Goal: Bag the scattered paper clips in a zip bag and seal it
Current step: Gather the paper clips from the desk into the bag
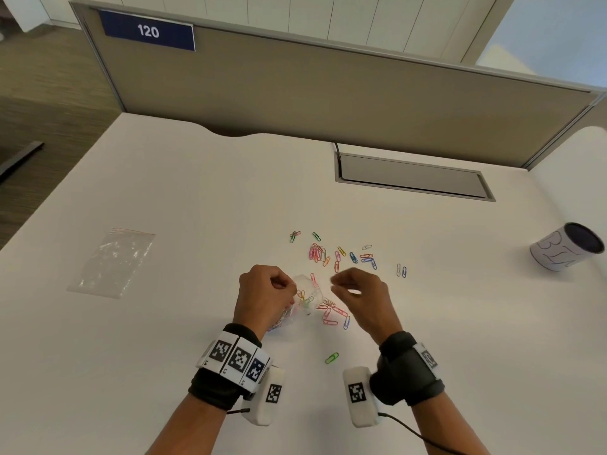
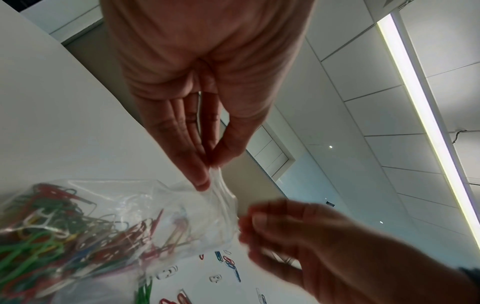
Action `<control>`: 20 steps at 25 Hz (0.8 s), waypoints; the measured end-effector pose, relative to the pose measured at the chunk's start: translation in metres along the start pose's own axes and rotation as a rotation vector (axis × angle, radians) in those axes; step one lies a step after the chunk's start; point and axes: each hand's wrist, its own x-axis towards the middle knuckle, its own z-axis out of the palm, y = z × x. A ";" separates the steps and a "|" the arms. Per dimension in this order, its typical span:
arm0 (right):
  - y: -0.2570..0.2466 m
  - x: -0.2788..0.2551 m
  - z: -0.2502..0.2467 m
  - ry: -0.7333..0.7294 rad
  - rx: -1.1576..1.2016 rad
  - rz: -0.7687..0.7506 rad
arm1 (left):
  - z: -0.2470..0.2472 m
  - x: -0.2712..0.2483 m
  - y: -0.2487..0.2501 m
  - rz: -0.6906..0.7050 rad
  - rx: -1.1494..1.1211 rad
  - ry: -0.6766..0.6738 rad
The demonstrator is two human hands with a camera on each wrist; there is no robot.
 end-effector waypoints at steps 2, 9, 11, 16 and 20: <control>0.028 -0.012 -0.005 -0.079 -0.333 0.095 | -0.001 0.000 0.000 -0.005 -0.005 -0.002; 0.044 -0.008 0.036 -0.150 -0.342 0.103 | 0.001 -0.001 0.001 0.020 0.007 -0.010; 0.034 -0.002 0.050 -0.112 -0.366 -0.060 | -0.001 -0.002 -0.001 0.032 0.013 -0.009; 0.030 0.012 0.067 -0.215 -0.515 -0.454 | -0.003 -0.007 -0.001 0.041 0.018 0.007; 0.049 0.025 0.054 -0.212 -0.583 -0.442 | -0.005 -0.004 -0.001 0.031 -0.011 0.015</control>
